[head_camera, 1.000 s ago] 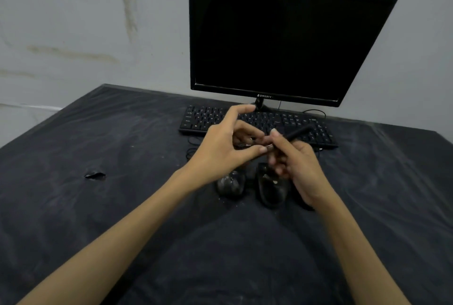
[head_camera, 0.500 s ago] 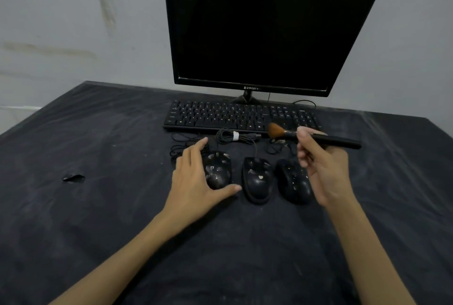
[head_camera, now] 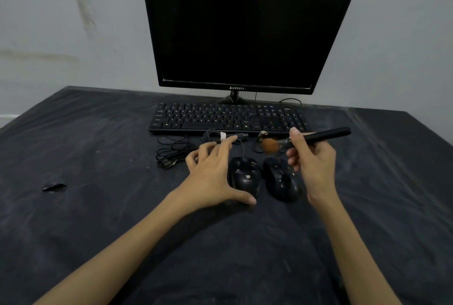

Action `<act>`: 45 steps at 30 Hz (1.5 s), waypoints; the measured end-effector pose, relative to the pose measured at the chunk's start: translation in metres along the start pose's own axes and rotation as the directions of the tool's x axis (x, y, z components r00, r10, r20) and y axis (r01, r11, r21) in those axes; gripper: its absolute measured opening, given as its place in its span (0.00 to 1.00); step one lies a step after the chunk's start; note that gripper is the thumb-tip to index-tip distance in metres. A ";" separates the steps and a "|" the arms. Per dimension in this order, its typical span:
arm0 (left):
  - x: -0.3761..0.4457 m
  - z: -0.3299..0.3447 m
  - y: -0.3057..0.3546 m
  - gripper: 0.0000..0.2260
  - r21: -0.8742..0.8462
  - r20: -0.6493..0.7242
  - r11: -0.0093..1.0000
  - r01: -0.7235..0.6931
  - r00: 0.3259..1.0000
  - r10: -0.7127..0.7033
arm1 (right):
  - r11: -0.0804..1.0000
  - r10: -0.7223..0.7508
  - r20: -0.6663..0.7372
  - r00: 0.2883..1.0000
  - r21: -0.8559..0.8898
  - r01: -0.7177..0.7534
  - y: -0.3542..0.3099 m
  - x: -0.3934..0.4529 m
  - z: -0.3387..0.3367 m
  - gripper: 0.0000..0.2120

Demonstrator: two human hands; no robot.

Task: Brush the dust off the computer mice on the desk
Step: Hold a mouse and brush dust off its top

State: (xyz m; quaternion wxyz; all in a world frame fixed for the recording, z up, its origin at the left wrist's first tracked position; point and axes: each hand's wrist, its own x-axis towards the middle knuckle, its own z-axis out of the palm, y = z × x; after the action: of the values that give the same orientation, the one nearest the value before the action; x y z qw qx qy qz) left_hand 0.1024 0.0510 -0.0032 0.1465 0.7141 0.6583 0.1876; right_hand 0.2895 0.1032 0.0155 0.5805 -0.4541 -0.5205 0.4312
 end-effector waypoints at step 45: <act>0.011 -0.016 0.005 0.62 0.065 0.279 0.997 -0.030 0.960 0.011 | 0.599 -0.180 0.259 0.949 -0.736 0.314 0.016 -0.012 0.001 0.03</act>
State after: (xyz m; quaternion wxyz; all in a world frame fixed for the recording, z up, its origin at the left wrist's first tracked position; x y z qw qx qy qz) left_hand 0.0999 0.0605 0.0136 0.2109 0.7449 0.6297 0.0640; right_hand 0.2875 0.0950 -0.0022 0.3424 -0.5452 -0.7560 0.1181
